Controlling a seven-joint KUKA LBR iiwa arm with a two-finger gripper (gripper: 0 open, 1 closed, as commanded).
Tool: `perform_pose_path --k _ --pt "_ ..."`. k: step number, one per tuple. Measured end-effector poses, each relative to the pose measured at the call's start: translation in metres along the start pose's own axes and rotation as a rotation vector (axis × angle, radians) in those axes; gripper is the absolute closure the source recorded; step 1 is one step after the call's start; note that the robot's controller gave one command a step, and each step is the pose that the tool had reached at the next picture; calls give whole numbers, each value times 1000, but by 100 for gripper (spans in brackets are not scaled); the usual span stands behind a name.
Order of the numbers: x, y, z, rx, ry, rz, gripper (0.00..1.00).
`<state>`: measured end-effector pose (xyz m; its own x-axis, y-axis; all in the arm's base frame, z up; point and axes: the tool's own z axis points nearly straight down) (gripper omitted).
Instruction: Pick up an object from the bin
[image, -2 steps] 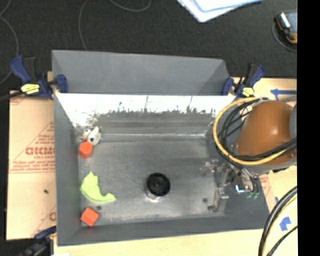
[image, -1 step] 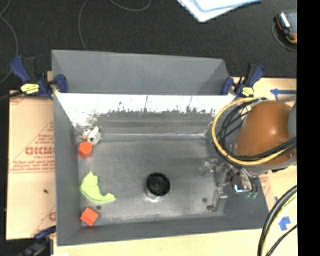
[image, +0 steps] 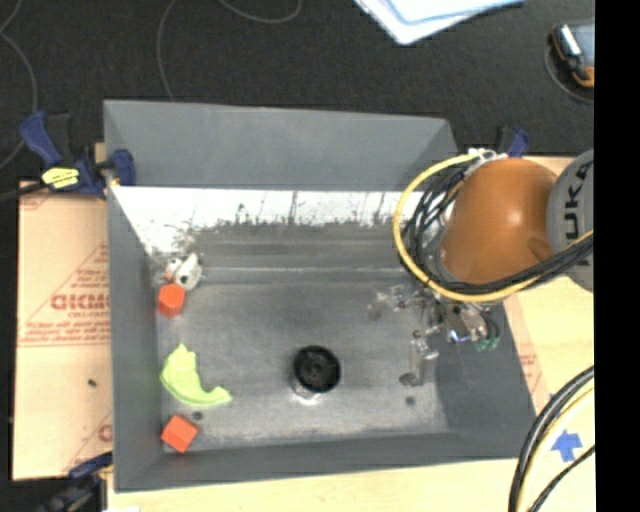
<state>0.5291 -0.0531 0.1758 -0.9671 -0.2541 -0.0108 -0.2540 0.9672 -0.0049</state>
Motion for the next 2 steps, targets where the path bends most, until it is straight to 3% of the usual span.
perform_pose_path --k 1,2 --pt "28 46 24 -1 7 447 0" --pt "-15 49 55 1 -3 73 0"
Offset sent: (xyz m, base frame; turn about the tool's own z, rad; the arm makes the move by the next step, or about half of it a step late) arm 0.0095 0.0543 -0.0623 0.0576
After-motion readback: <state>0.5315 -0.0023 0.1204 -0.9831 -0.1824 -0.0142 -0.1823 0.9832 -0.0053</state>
